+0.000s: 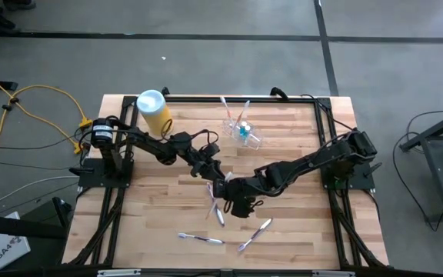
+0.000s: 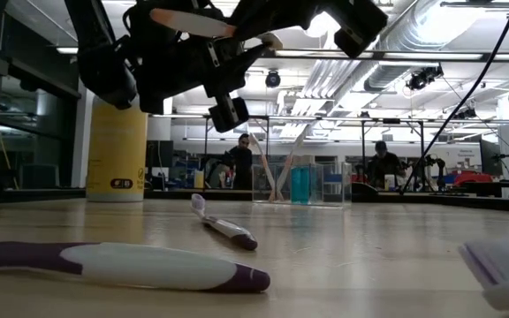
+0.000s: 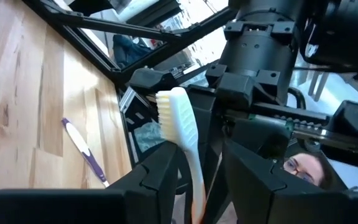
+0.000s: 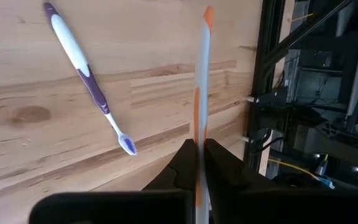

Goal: Pick & Place toothbrushing station
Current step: Put the orange toothbrush into the transparent organizer

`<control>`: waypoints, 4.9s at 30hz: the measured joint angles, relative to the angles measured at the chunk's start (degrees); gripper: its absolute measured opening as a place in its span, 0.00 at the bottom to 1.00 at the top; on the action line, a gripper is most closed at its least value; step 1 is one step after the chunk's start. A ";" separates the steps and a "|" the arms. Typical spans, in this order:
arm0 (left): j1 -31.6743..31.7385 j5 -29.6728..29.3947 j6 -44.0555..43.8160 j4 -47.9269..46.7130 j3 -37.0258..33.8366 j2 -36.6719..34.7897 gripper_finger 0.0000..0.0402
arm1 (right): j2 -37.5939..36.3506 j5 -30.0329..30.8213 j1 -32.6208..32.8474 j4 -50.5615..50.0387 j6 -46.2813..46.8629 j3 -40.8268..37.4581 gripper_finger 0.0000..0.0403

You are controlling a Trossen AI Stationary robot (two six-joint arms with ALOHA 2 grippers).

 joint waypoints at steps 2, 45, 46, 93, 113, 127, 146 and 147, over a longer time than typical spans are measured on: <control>-0.05 0.09 0.39 -0.02 0.03 0.01 0.31 | -0.01 -0.01 0.03 0.41 0.02 0.02 0.02; -0.07 4.50 3.35 0.53 0.11 0.01 0.10 | -0.05 -6.84 -0.63 -0.38 2.83 0.05 0.02; 0.05 4.16 3.69 1.20 0.18 -0.06 0.10 | -0.01 -7.19 -0.71 -0.75 2.86 -0.04 0.02; 0.04 5.33 2.73 -3.73 0.74 -0.04 0.35 | 0.03 -3.33 -0.33 -0.89 3.63 0.02 0.01; -0.35 3.93 2.79 -5.02 0.76 -0.02 0.35 | 0.03 -6.87 -1.15 1.13 2.62 0.02 0.01; -0.31 2.74 3.37 -5.45 0.85 -0.02 0.22 | 0.03 -7.85 -1.55 1.55 2.62 0.02 0.01; -0.12 2.81 4.78 -6.59 0.86 0.00 0.01 | 0.06 -9.10 -1.33 1.14 4.46 0.02 0.10; -0.09 2.65 5.17 -6.71 0.85 0.05 0.01 | 0.02 -9.13 -1.33 1.21 4.63 0.09 0.11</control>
